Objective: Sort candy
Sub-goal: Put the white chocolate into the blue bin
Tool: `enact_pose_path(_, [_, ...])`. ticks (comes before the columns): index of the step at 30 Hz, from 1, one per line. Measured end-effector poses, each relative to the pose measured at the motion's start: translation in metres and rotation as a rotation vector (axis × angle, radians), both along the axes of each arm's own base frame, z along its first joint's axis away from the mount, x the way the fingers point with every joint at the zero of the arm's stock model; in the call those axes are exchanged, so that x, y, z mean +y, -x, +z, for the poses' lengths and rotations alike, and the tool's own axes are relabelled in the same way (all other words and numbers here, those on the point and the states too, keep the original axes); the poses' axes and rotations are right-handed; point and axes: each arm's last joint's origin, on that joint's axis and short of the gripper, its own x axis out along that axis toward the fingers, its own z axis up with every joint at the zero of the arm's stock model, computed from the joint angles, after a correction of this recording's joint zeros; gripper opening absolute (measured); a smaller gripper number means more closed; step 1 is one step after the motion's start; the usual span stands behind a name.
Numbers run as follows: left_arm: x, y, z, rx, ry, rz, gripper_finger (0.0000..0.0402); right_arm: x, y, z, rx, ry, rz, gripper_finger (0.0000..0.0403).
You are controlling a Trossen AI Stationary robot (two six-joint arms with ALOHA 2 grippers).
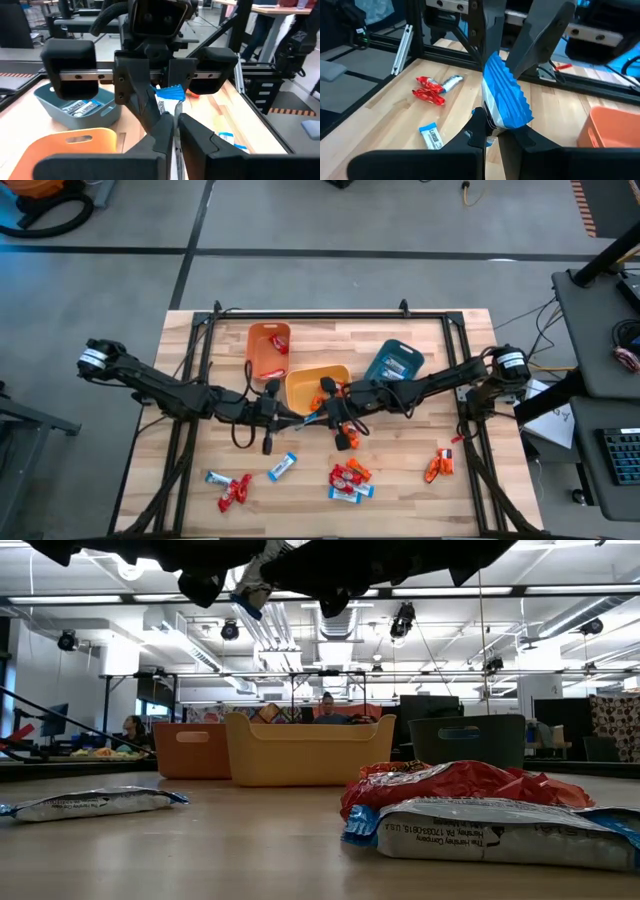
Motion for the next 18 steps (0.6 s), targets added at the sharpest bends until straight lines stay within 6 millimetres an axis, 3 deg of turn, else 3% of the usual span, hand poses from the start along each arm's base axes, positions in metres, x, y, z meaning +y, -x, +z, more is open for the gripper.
enact_pose_path(6, [0.006,0.009,0.003,0.042,0.007,0.031,0.0056,-0.014,0.01,0.004,0.111,-0.032,-0.056,0.0021])
enact_pose_path(9, [0.011,0.014,0.004,0.078,0.028,0.05,0.0066,-0.027,0.019,0.004,0.21,-0.027,-0.172,0.0021])
enact_pose_path(18, [0.02,0.028,-0.004,0.238,0.083,0.145,0.0068,-0.077,0.065,0.008,0.603,0.109,-0.969,0.0022])
